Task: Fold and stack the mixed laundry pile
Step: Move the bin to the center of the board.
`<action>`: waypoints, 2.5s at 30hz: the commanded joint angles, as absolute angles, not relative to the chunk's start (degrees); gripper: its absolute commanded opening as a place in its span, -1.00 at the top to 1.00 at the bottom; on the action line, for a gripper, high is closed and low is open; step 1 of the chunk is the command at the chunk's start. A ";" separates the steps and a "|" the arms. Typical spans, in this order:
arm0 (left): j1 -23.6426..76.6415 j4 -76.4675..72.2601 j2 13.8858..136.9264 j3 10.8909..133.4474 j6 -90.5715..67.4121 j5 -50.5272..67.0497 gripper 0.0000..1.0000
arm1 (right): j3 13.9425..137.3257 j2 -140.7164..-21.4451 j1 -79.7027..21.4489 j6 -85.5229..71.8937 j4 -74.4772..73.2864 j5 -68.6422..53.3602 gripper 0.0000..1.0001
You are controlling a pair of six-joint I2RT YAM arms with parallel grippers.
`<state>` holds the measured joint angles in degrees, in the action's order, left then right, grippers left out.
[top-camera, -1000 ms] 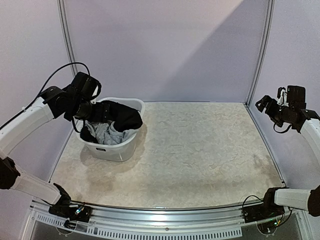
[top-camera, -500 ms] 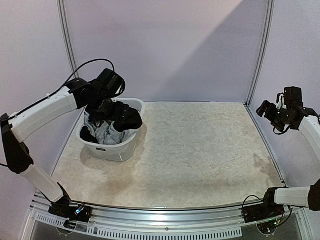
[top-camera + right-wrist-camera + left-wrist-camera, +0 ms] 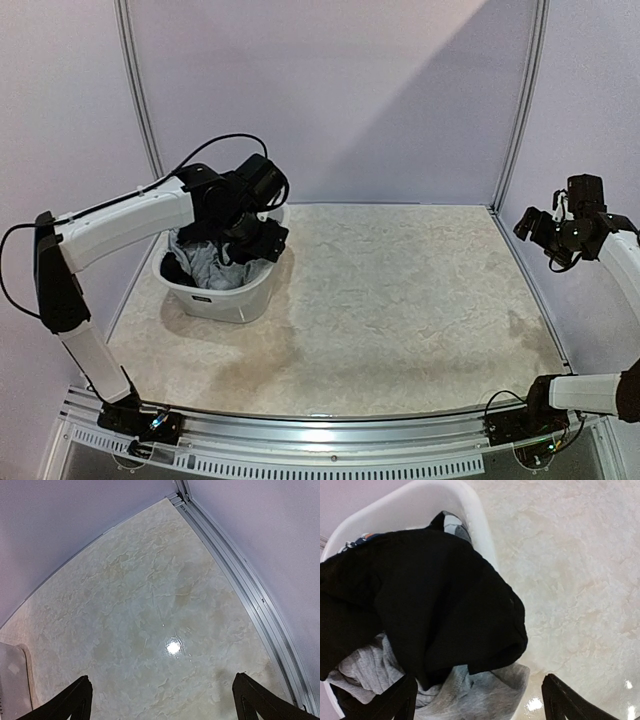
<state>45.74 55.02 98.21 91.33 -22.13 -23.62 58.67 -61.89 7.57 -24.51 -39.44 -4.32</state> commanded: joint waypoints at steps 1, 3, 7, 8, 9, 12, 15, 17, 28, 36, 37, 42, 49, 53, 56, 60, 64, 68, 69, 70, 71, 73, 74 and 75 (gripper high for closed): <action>46.82 56.36 102.40 91.90 -25.25 -22.15 -0.75 | 60.39 -61.95 7.73 -23.73 -40.56 -3.38 -0.98; 46.93 56.79 103.82 91.55 -25.86 -22.48 -0.74 | 60.75 -61.90 7.69 -23.77 -40.76 -3.57 -0.98; 46.93 57.58 106.06 91.26 -26.18 -23.96 -0.68 | 61.15 -61.75 7.68 -23.78 -41.03 -4.48 -0.98; 46.93 57.38 106.47 91.05 -26.06 -24.02 -0.66 | 61.13 -61.76 7.68 -23.75 -41.11 -4.67 -0.98; 46.93 57.35 106.85 90.90 -25.88 -24.01 -0.60 | 61.09 -61.78 7.68 -23.73 -41.20 -4.93 -0.98; 46.93 56.73 107.84 90.16 -25.64 -24.20 -0.23 | 61.20 -62.02 7.73 -23.73 -41.42 -6.00 -0.98; 47.17 56.37 108.36 90.17 -25.34 -23.37 0.22 | 61.41 -62.42 7.72 -23.81 -41.43 -7.92 -0.98; 47.62 55.76 108.30 90.19 -24.80 -22.66 0.38 | 61.60 -62.49 7.73 -23.73 -41.02 -9.88 -0.98; 55.88 54.05 107.55 92.05 -18.88 -20.95 0.79 | 60.61 -62.51 7.73 -23.30 -35.49 -23.68 -0.98; 62.97 55.16 106.62 93.58 -10.43 -16.13 0.74 | 60.73 -65.91 4.67 -23.55 -33.13 -27.51 -0.98; 63.80 55.32 106.55 93.89 -9.30 -15.25 0.72 | 61.02 -66.40 3.69 -23.29 -32.97 -27.51 -0.98; 68.94 55.87 106.06 92.45 -1.49 -13.89 0.61 | 63.43 -70.62 -2.77 -21.06 -33.62 -27.32 -0.98; 71.61 52.73 101.13 87.09 4.81 -15.68 0.58 | 68.19 -78.12 -12.54 -17.40 -35.34 -24.93 -0.98; 71.83 52.37 99.20 85.96 6.63 -17.18 0.47 | 70.22 -81.94 -16.46 -17.46 -34.65 -24.04 -0.98; 71.89 54.05 99.76 86.62 5.88 -18.90 0.30 | 72.32 -85.24 -18.63 -17.68 -34.67 -23.63 -0.97; 71.82 58.07 101.58 88.89 3.16 -22.09 0.01 | 76.01 -90.60 -21.78 -16.84 -36.21 -21.45 -0.91; 71.89 56.84 100.57 88.07 1.88 -23.51 -0.48 | 78.78 -95.39 -24.45 -16.26 -36.32 -19.72 -0.87; 71.89 55.95 98.89 88.35 0.68 -24.53 -0.99 | 80.28 -98.50 -26.82 -15.96 -36.26 -19.69 -0.83; 71.89 55.78 98.49 88.60 0.34 -24.66 -0.99 | 80.74 -99.64 -27.30 -15.94 -36.64 -19.69 -0.80; 71.89 55.62 98.01 88.78 0.27 -24.88 -0.99 | 81.22 -100.34 -27.67 -15.98 -36.78 -19.73 -0.77; 71.89 55.35 97.54 88.85 0.26 -25.02 -0.99 | 81.75 -101.15 -27.94 -16.06 -37.10 -19.77 -0.74; 71.88 54.63 96.50 88.69 -1.51 -25.13 -0.99 | 82.88 -102.90 -28.60 -16.33 -37.81 -19.41 -0.66; 71.82 54.38 95.99 88.68 -1.98 -25.11 -0.99 | 83.55 -103.49 -28.90 -16.41 -38.02 -19.00 -0.61; 71.81 54.13 95.54 88.56 -2.31 -24.99 -0.99 | 84.06 -104.23 -29.28 -16.51 -38.32 -18.49 -0.56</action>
